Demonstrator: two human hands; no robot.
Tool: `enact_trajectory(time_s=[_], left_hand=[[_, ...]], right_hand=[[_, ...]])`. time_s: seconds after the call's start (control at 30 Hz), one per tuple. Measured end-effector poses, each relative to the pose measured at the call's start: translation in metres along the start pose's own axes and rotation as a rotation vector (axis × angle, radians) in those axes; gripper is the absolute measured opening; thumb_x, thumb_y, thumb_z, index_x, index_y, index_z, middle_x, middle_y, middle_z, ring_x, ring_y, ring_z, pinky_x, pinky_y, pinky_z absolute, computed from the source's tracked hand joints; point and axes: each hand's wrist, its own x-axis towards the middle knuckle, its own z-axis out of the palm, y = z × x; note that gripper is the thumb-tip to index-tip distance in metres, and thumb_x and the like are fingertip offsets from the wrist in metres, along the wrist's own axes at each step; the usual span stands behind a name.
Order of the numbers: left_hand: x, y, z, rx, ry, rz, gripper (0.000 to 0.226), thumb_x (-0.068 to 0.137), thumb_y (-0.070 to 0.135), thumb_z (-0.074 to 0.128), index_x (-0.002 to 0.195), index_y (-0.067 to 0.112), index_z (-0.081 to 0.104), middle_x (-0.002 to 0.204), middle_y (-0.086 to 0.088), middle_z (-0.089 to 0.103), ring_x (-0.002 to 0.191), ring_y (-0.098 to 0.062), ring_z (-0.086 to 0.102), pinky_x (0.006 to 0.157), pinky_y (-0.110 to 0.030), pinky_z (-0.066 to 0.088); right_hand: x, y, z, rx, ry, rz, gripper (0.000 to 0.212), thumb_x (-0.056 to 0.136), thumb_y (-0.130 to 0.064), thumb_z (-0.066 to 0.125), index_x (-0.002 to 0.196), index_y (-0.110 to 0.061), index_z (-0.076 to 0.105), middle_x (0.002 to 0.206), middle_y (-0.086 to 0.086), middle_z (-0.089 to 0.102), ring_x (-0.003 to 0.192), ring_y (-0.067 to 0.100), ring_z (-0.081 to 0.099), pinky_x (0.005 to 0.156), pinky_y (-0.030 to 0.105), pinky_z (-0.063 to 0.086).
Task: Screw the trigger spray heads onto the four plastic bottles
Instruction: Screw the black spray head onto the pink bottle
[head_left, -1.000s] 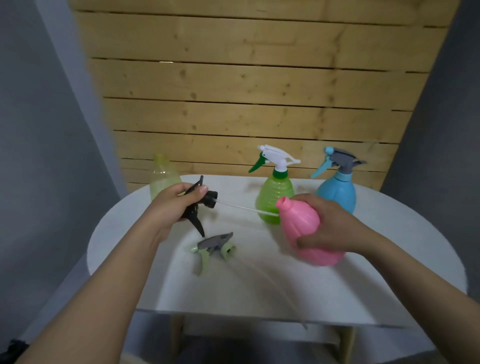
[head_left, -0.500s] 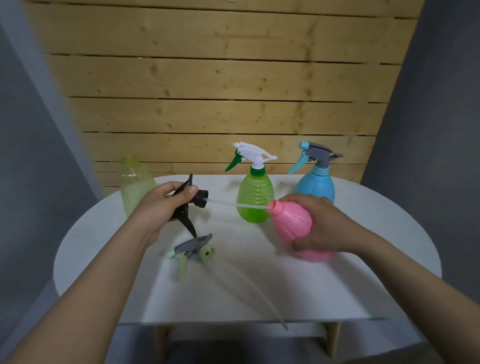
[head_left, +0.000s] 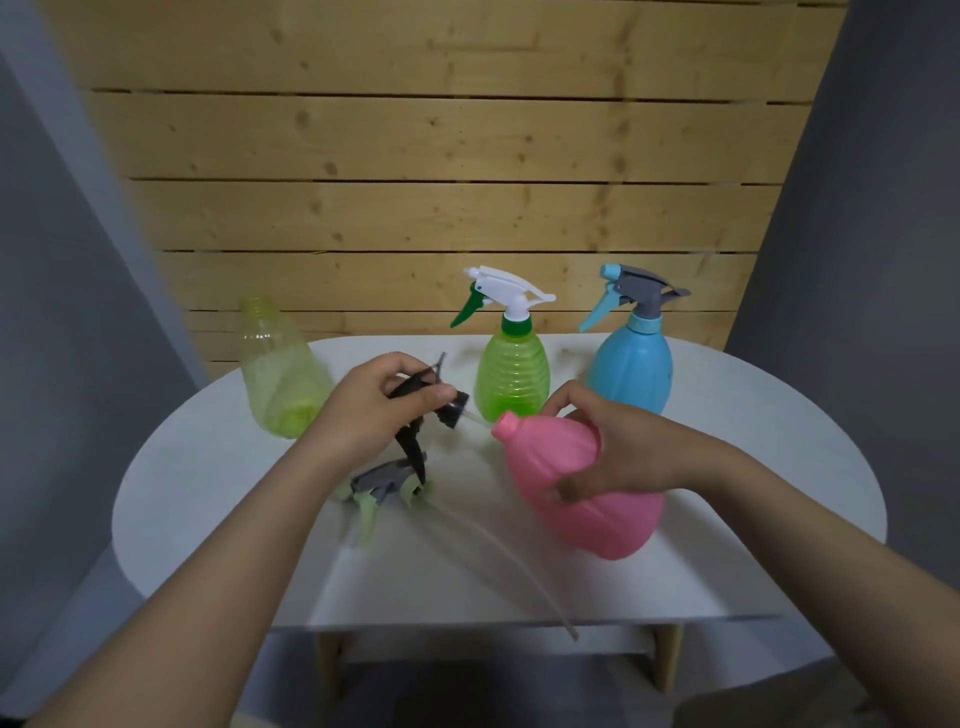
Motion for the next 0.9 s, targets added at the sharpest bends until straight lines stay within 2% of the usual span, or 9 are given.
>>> enact_trajectory(time_s=[0.13, 0.23, 0.3, 0.43, 0.6, 0.67, 0.8, 0.83, 0.9], left_hand=[[-0.007, 0.002, 0.021, 0.032, -0.212, -0.005, 0.014, 0.079, 0.031, 0.070, 0.082, 0.022, 0.060, 0.067, 0.007, 0.066, 0.054, -0.004, 0.060, 0.052, -0.016, 0.046], [-0.007, 0.005, 0.017, 0.090, -0.392, -0.005, 0.023, 0.075, 0.023, 0.075, 0.094, 0.021, 0.062, 0.077, 0.005, 0.069, 0.062, -0.009, 0.062, 0.061, -0.019, 0.049], [-0.008, 0.007, 0.014, 0.107, -0.487, -0.007, 0.028, 0.073, 0.016, 0.077, 0.097, 0.018, 0.063, 0.076, 0.004, 0.070, 0.063, -0.012, 0.065, 0.061, -0.020, 0.051], [-0.010, 0.008, 0.017, 0.077, -0.543, -0.032, 0.029, 0.070, 0.007, 0.078, 0.096, 0.014, 0.066, 0.079, -0.004, 0.072, 0.064, -0.015, 0.068, 0.064, -0.024, 0.056], [-0.011, 0.005, 0.020, 0.057, -0.622, -0.098, 0.022, 0.070, 0.008, 0.076, 0.088, 0.017, 0.067, 0.070, 0.006, 0.071, 0.058, -0.013, 0.064, 0.058, -0.023, 0.052], [-0.010, 0.003, 0.019, 0.037, -0.606, -0.116, 0.019, 0.072, 0.007, 0.074, 0.086, 0.017, 0.067, 0.068, 0.006, 0.071, 0.055, -0.012, 0.063, 0.056, -0.022, 0.051], [-0.005, -0.004, 0.007, -0.022, -0.381, -0.175, 0.016, 0.076, 0.005, 0.071, 0.071, 0.020, 0.071, 0.058, 0.005, 0.069, 0.049, -0.008, 0.060, 0.051, -0.019, 0.050], [-0.004, -0.006, 0.003, -0.085, -0.322, -0.200, 0.018, 0.077, 0.004, 0.070, 0.068, 0.019, 0.072, 0.056, 0.004, 0.068, 0.048, -0.009, 0.059, 0.051, -0.020, 0.051], [-0.002, -0.010, -0.004, -0.220, -0.237, -0.237, 0.016, 0.079, 0.005, 0.067, 0.069, 0.016, 0.072, 0.057, -0.001, 0.064, 0.047, -0.012, 0.056, 0.054, -0.022, 0.050]], right_hand=[[0.000, -0.007, 0.003, 0.052, -0.116, -0.012, 0.059, 0.051, -0.052, 0.076, 0.103, -0.039, 0.050, 0.100, -0.004, 0.069, 0.089, 0.017, 0.067, 0.078, 0.036, 0.056], [0.002, -0.004, 0.003, 0.054, -0.157, -0.010, 0.052, 0.060, -0.043, 0.078, 0.105, -0.038, 0.052, 0.103, -0.005, 0.068, 0.091, 0.015, 0.066, 0.080, 0.035, 0.056], [0.004, -0.002, 0.003, 0.089, -0.176, -0.013, 0.048, 0.063, -0.039, 0.079, 0.104, -0.039, 0.054, 0.103, -0.006, 0.068, 0.091, 0.013, 0.067, 0.079, 0.030, 0.056], [0.005, -0.003, 0.004, 0.138, -0.247, -0.007, 0.055, 0.054, -0.047, 0.077, 0.104, -0.038, 0.057, 0.101, -0.005, 0.070, 0.089, 0.014, 0.068, 0.078, 0.030, 0.057], [0.007, -0.004, 0.004, 0.248, -0.410, 0.024, 0.062, 0.054, -0.043, 0.076, 0.112, -0.027, 0.059, 0.110, 0.005, 0.070, 0.091, 0.016, 0.069, 0.078, 0.030, 0.057], [0.008, -0.002, 0.005, 0.277, -0.402, 0.025, 0.061, 0.060, -0.041, 0.075, 0.117, -0.030, 0.058, 0.115, 0.003, 0.067, 0.095, 0.013, 0.067, 0.082, 0.028, 0.055], [0.010, 0.009, 0.000, 0.410, -0.094, 0.011, 0.052, 0.072, -0.037, 0.076, 0.120, -0.036, 0.056, 0.123, 0.002, 0.061, 0.110, 0.017, 0.061, 0.097, 0.033, 0.048], [0.010, 0.012, -0.001, 0.481, -0.044, 0.005, 0.053, 0.072, -0.034, 0.075, 0.121, -0.036, 0.054, 0.125, 0.004, 0.058, 0.111, 0.019, 0.059, 0.095, 0.033, 0.049], [0.009, 0.017, -0.001, 0.676, -0.006, -0.016, 0.056, 0.075, -0.015, 0.075, 0.121, -0.035, 0.050, 0.123, 0.006, 0.053, 0.106, 0.021, 0.061, 0.084, 0.033, 0.055]])
